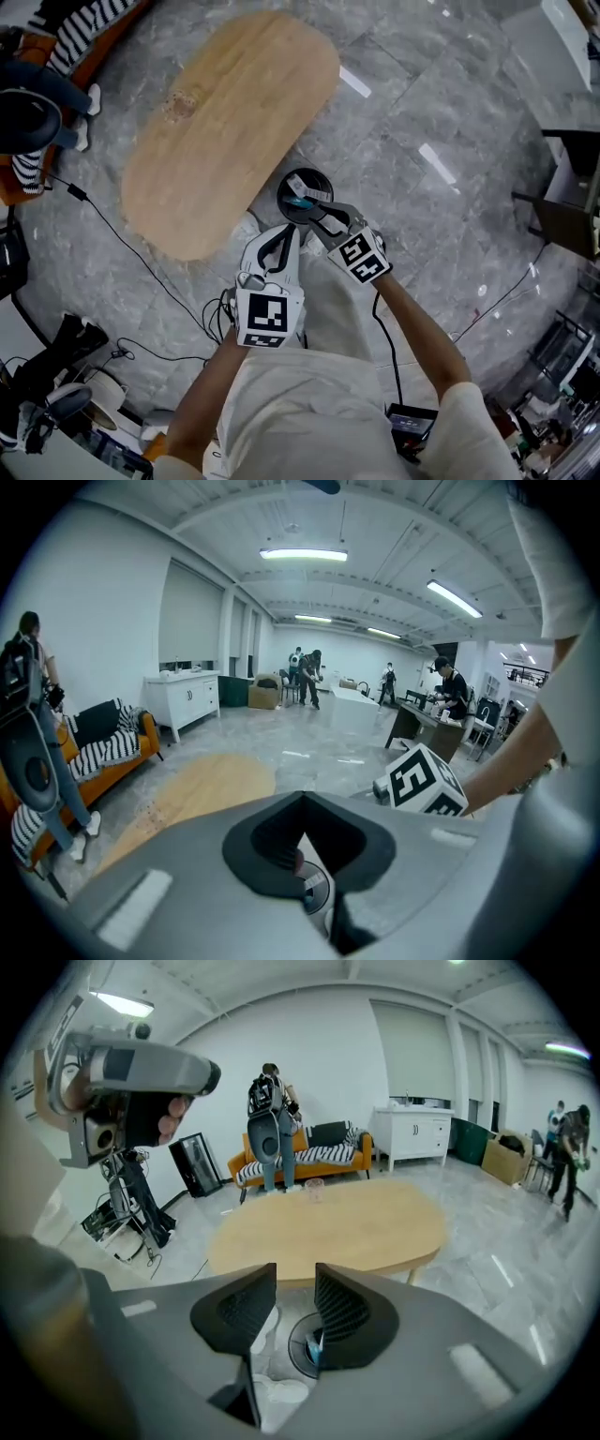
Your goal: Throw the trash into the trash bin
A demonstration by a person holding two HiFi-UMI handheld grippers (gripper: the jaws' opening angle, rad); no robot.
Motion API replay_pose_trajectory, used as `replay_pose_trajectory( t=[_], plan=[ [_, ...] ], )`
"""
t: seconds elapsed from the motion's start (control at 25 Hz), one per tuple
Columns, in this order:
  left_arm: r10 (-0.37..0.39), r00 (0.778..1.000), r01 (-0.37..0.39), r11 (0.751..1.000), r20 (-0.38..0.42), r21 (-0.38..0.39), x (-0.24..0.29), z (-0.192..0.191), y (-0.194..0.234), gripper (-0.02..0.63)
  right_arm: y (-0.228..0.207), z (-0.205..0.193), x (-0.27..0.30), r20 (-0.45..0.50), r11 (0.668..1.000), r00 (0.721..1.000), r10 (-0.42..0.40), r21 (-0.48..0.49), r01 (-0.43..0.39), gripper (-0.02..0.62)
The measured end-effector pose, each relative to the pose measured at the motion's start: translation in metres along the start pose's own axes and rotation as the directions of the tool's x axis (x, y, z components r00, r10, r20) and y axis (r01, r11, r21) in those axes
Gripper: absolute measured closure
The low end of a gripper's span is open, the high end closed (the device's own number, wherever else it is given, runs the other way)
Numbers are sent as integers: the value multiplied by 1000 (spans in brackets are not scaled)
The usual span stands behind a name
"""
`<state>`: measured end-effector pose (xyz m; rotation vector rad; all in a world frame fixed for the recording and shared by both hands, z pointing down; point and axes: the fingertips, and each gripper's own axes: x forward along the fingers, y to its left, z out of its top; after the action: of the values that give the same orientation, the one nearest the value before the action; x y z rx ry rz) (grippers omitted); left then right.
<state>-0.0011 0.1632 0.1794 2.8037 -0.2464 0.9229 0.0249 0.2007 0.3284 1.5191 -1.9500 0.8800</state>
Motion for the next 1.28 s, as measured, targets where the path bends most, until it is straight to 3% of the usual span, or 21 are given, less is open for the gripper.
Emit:
replay_pose_trajectory(
  t=[0.32, 0.6, 0.72, 0.96, 1.28],
  plan=[
    [11, 999, -11, 1000, 38, 6, -24, 50, 6, 606, -7, 93, -49, 123, 1000, 992, 26, -16, -24, 445],
    [4, 996, -4, 1000, 86, -4, -49, 96, 8, 606, -9, 165, -111, 257, 1000, 967, 5, 2, -5, 469],
    [-20, 995, 16, 999, 101, 39, -56, 109, 3, 606, -2, 193, -134, 320, 1000, 947, -11, 8, 9, 527],
    [-22, 985, 14, 999, 171, 45, -81, 140, -1, 606, 36, 226, -176, 350, 995, 937, 21, -98, 14, 540],
    [-44, 972, 48, 999, 231, -11, -99, 169, -26, 606, 57, 243, -233, 427, 995, 901, 72, -99, -33, 571]
  ],
)
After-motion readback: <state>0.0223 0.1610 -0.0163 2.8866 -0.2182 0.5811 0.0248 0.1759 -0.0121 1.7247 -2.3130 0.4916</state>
